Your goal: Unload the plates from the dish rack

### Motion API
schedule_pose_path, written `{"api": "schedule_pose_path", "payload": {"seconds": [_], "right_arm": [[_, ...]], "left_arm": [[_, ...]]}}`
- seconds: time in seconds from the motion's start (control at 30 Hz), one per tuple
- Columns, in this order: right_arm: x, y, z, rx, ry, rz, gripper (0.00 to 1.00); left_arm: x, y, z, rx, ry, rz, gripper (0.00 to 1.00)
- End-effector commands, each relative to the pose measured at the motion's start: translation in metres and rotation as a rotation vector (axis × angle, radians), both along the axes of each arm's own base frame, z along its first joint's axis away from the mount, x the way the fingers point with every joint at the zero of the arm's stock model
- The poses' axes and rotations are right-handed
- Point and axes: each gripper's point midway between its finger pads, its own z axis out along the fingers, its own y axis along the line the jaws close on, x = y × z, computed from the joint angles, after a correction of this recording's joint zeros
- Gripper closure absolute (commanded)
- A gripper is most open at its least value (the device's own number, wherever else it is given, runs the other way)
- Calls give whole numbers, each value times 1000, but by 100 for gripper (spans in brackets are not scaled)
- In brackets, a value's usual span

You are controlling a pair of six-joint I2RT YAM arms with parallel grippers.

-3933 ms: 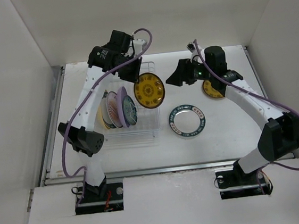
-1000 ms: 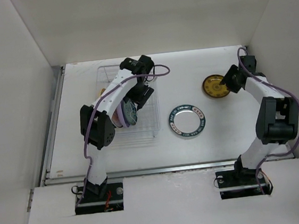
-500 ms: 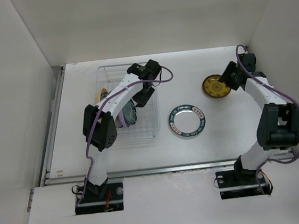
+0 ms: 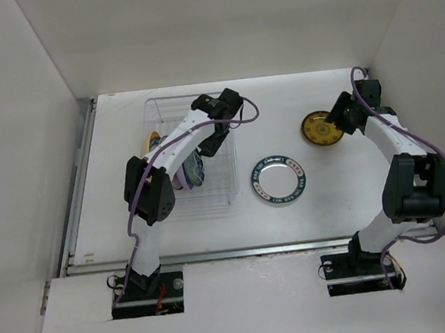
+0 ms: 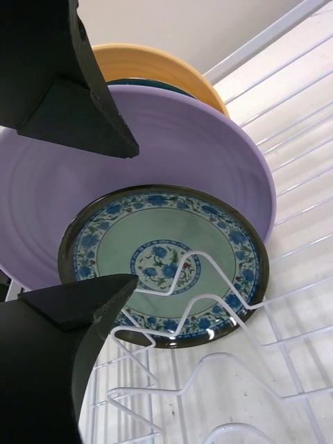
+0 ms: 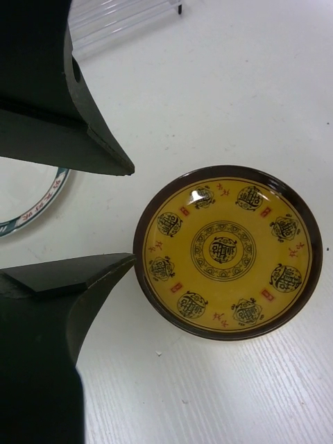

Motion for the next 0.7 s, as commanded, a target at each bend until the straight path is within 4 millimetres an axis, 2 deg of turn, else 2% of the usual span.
{"api": "schedule_pose_path", "payload": {"seconds": [0.0, 0.1, 0.2, 0.47, 0.67], "right_arm": [[8, 3, 32, -16, -78, 23, 45], [7, 3, 36, -24, -89, 29, 45], [7, 3, 34, -24, -89, 29, 45], [8, 4, 39, -28, -108, 42, 45], [5, 5, 43, -29, -117, 41, 45]], "left_arm": [[-7, 7, 35, -4, -50, -9, 35], [-8, 15, 24, 71, -13, -12, 37], [-12, 29, 16, 116, 33, 16, 45], [-11, 37, 5, 135, 61, 41, 46], [-27, 28, -24, 90, 187, 43, 65]]}}
